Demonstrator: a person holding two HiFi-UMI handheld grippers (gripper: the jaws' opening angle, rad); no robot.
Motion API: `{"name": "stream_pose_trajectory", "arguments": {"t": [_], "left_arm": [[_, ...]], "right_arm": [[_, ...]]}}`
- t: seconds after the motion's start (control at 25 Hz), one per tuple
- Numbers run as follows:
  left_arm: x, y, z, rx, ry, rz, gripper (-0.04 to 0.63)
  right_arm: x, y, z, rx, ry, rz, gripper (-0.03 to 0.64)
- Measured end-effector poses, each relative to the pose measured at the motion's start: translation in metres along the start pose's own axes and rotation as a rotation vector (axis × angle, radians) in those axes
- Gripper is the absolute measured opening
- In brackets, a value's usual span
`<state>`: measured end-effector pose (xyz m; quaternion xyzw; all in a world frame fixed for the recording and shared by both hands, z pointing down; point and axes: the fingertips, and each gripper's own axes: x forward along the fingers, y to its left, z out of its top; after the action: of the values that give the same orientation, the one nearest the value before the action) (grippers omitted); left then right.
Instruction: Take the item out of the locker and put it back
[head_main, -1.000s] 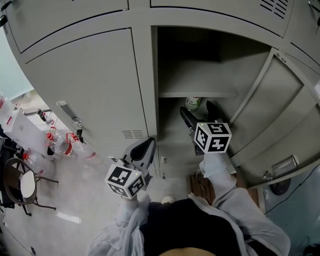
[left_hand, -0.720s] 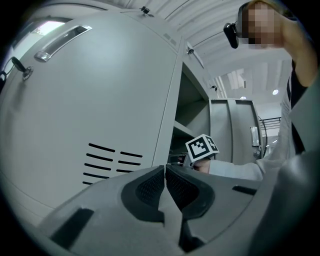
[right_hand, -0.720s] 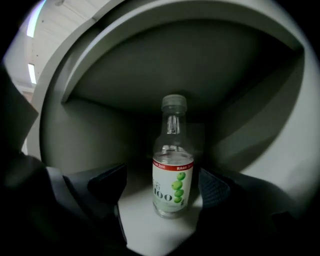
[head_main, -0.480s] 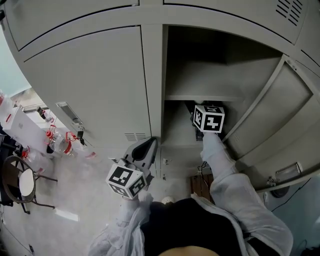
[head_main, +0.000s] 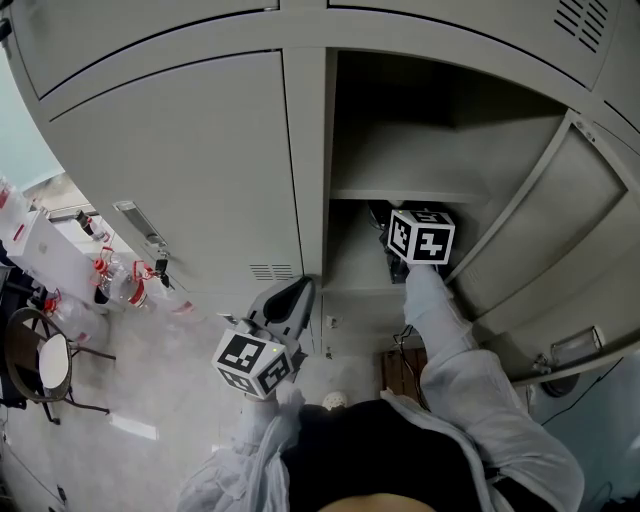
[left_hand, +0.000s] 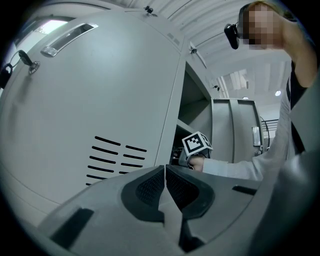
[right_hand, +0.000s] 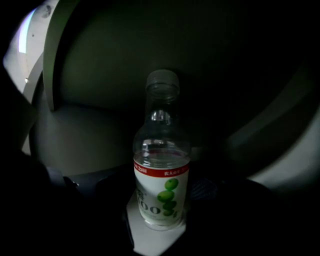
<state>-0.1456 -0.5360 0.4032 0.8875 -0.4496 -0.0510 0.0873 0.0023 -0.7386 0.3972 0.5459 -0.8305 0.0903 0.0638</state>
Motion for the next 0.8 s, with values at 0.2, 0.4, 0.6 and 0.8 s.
{"name": "stream_pose_trajectory", "arguments": {"t": [0.2,0.4,0.6,0.8], "left_arm": [[-0.008,-0.005,0.000,0.002,0.000,0.015,0.015],[-0.017,-0.013,-0.003,-0.001,0.007,0.029,0.015],[-0.029,-0.019,-0.004,-0.015,0.002,0.052,0.015],[-0.038,-0.027,-0.007,-0.029,-0.002,0.068,0.015]], "right_arm": [[-0.010,0.014,-0.003,0.109,0.034,0.080,0.307],[-0.020,0.027,-0.006,0.240,0.057,0.163,0.307],[-0.031,0.048,-0.006,0.392,0.089,0.263,0.307],[-0.043,0.066,-0.011,0.492,0.126,0.340,0.307]]}}
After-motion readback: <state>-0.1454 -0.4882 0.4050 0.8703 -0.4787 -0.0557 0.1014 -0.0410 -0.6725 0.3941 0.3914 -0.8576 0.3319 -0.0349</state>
